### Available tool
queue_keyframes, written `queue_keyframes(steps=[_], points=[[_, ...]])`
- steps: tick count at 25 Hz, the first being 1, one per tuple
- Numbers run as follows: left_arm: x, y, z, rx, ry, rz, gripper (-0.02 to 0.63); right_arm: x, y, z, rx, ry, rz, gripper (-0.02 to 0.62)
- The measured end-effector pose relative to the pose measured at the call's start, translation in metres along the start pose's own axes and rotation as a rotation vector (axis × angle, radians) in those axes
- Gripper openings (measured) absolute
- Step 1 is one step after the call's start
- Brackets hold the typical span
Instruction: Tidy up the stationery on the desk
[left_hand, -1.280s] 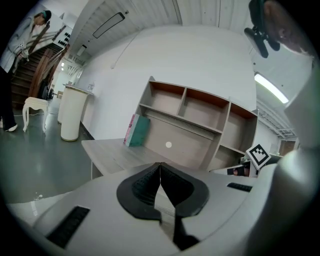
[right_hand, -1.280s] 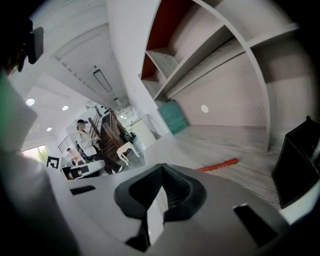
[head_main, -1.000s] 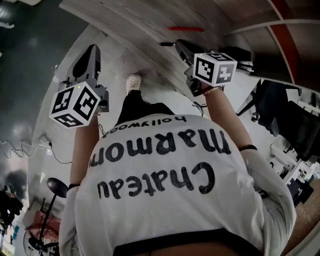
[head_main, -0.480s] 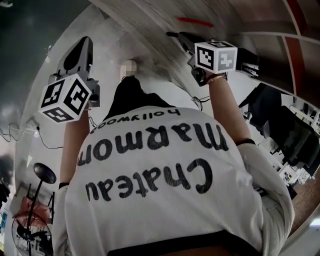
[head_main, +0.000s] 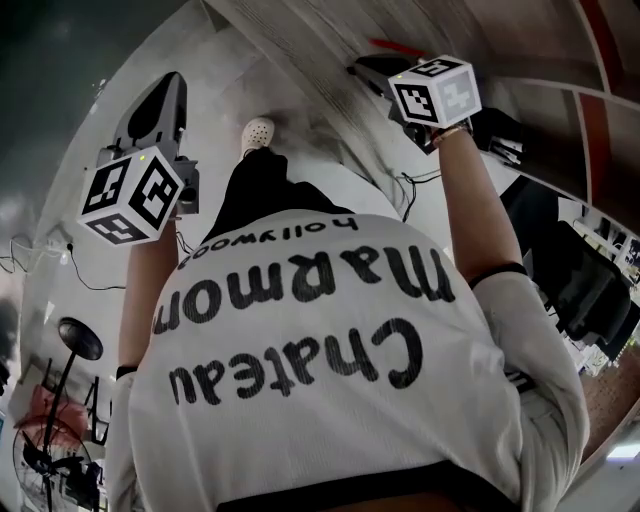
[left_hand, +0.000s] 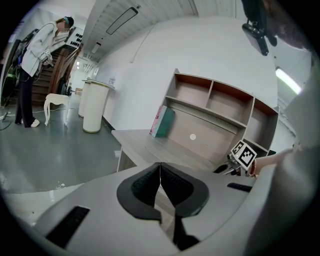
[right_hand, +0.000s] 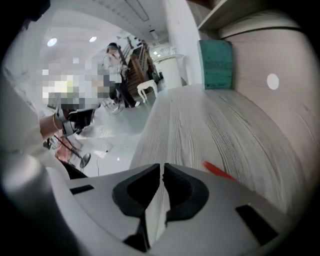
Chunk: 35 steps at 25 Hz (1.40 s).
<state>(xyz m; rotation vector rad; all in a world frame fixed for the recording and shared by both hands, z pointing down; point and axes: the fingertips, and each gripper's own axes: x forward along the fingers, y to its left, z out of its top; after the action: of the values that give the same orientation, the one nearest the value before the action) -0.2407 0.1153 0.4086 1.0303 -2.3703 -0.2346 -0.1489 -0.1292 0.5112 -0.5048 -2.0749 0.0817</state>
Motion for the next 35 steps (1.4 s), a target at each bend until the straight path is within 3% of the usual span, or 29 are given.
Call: queue_keyframes(steps=[7,12,29,35], points=[[-0.001,0.018,-0.004,-0.022,0.007,0.031,0.017,0.017,-0.003,-0.004,-0.305,0.252,0.004,0.081],[-0.002,0.016,-0.004,-0.021,0.000,0.034,0.017,0.020,-0.008,-0.014,-0.449,0.352,-0.036,0.097],[-0.006,0.031,-0.013,-0.051,0.009,0.063,0.017,0.031,-0.008,-0.021,-0.610,0.545,0.007,0.121],[-0.007,0.033,-0.015,-0.051,0.004,0.067,0.017,0.035,-0.007,-0.024,-0.583,0.544,0.025,0.115]])
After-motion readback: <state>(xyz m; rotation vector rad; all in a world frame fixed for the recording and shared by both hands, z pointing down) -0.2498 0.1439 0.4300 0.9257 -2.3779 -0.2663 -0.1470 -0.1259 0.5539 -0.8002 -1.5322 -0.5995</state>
